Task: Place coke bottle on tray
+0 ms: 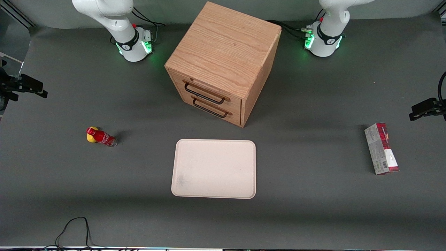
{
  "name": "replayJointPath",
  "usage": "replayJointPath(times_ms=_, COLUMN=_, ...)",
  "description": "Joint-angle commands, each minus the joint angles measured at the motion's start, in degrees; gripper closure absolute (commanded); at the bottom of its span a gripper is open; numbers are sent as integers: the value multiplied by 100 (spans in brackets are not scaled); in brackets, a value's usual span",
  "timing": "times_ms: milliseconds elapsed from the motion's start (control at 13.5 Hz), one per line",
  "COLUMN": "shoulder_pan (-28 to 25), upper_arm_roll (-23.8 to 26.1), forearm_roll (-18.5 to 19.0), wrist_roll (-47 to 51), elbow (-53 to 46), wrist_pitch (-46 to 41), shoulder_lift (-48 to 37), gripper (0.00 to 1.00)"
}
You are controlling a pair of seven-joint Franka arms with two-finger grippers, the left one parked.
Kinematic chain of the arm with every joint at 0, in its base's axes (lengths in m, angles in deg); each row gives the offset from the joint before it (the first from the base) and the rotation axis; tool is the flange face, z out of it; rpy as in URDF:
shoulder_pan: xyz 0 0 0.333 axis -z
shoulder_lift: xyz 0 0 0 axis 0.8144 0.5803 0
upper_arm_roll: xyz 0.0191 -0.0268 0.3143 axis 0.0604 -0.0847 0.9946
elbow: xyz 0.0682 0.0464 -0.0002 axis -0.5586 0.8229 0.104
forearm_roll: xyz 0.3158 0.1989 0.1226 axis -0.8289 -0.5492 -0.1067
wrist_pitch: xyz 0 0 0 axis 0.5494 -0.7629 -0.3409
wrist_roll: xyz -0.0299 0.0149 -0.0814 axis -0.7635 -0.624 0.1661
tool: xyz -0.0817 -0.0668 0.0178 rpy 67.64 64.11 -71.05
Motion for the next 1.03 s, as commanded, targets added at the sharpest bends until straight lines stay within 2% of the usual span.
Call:
replayJointPath(times_ms=0, shoulder_pan=-25, upper_arm_roll=-126, forearm_roll=-15, wrist_roll=-323, elbow=728, wrist_pitch=280, shoulder_lift=-557, gripper=0)
replayJointPath(times_ms=295, shoulder_pan=-34, upper_arm_roll=-117, forearm_roll=12, wrist_roll=-448, elbow=1123, wrist_pitch=788, shoulder_lift=-558, gripper=0)
replayJointPath(times_ms=960, shoulder_pan=-192, upper_arm_roll=-82, forearm_roll=3, wrist_roll=-351, elbow=2802, wrist_pitch=3196, shoulder_lift=-198, gripper=0)
